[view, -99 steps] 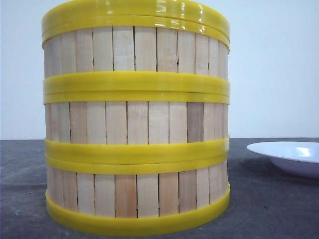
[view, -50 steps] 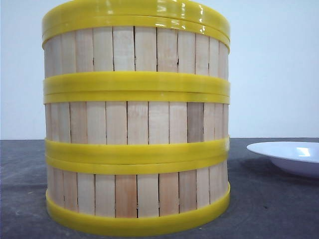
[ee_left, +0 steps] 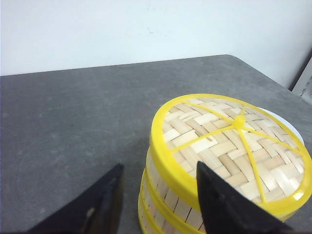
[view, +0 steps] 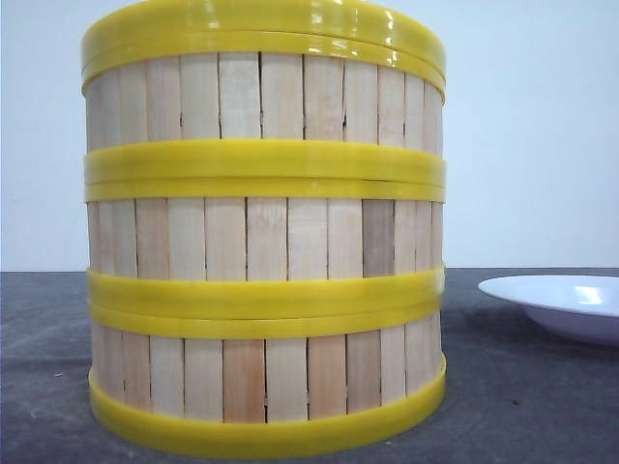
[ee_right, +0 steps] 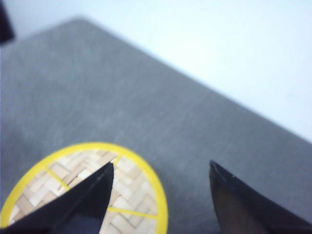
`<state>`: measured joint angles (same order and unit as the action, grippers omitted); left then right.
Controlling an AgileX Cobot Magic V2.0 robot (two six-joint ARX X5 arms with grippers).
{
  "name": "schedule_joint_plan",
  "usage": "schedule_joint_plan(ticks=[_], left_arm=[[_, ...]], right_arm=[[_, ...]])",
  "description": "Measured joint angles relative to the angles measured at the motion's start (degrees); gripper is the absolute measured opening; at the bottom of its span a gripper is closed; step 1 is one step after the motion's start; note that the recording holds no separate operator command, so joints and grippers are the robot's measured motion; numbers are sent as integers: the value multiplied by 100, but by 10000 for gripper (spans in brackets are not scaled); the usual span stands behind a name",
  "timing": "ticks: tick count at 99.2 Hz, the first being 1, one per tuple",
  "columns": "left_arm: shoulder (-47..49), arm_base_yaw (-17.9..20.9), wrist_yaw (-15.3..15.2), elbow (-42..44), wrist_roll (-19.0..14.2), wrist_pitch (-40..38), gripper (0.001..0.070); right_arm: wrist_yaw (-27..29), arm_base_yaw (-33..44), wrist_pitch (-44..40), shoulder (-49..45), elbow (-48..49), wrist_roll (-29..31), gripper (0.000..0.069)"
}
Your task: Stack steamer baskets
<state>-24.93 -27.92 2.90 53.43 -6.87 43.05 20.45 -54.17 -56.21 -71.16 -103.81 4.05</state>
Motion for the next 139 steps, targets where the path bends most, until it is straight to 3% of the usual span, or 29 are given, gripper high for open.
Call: schedule_joint_plan(ticks=[31,78,116,121,127,133,139], left_arm=[[0,0,-146,-9,37,-109,275],[184,0,-114,-863,72,-304,275],[201,0,-116,-861,85,-308,275],[201,0,-114,-863,85,-308,274],[201,0,-114,-863,87,-308,248],[201,0,-116,-863,90,-308,139],[201,0,-116,-861,87,-308,64]], right_arm=[[717,-164,-66,1224,664,-46,381],[828,-208,975,3595,4478,304,381],[826,-208,1193,3711,4660,546,376],[826,-208,1211,3711,4660,551,343],[828,-208,1233,3711,4660,568,250],[826,-208,1231,3711,4660,575,117],[828,-208,1231,3711,4660,577,49]])
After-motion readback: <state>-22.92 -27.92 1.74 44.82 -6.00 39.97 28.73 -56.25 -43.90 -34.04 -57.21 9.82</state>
